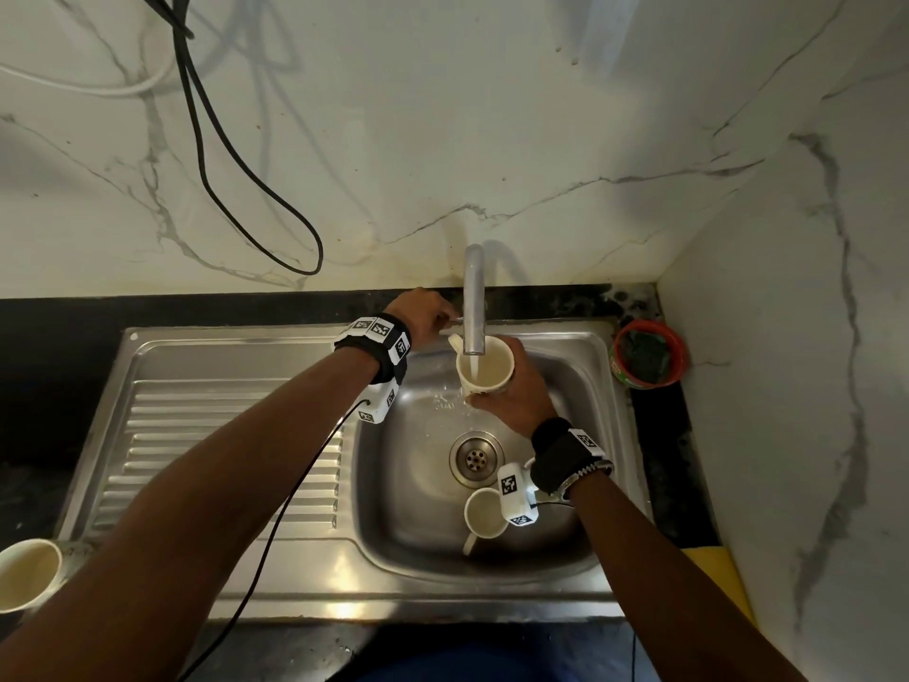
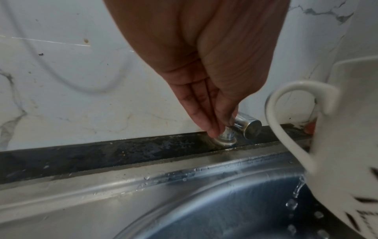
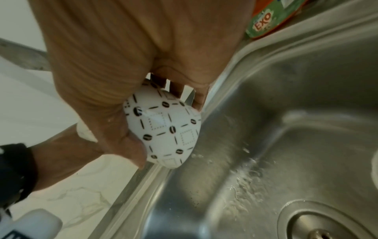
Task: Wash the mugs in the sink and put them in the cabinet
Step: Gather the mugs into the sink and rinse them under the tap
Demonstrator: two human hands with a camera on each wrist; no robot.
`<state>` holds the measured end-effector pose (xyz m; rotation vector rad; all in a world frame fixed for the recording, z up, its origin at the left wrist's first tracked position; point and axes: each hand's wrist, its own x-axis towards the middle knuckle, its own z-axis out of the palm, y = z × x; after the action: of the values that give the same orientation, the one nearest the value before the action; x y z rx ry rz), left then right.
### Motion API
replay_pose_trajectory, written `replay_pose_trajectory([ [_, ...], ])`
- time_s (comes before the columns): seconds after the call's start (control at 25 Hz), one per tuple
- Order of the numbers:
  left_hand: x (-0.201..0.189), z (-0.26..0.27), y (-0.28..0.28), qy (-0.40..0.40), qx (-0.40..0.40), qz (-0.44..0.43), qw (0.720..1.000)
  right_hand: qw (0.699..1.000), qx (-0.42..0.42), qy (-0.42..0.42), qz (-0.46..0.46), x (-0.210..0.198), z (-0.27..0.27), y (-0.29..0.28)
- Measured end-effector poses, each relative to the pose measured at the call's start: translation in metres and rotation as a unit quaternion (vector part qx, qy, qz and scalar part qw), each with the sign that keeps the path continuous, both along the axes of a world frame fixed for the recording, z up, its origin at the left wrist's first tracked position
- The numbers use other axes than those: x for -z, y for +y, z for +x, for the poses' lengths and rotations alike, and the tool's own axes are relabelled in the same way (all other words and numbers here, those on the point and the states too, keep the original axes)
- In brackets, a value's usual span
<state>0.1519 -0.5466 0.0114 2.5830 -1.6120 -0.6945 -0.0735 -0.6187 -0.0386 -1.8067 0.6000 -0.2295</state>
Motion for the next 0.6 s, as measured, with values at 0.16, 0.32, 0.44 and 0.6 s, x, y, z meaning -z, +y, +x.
replay_pose_trajectory([
  [0.16,-0.005,-0.007,-0.009,-0.035,0.048,0.058,0.997,0.995,-0.086,0.028,-0.033,0.000,-0.003,-0.003],
  [0.32,-0.005,-0.011,-0.012,-0.061,0.067,0.080,0.993,0.996,-0.078,0.032,-0.030,0.007,-0.004,-0.006],
  [0.44,-0.008,-0.010,-0.012,-0.061,0.068,0.062,0.994,0.998,-0.058,0.036,0.001,0.011,-0.005,-0.004],
  [0.6,-0.019,-0.017,-0.027,-0.039,0.024,0.042,0.998,0.992,0.012,0.061,0.107,0.019,-0.005,0.007],
])
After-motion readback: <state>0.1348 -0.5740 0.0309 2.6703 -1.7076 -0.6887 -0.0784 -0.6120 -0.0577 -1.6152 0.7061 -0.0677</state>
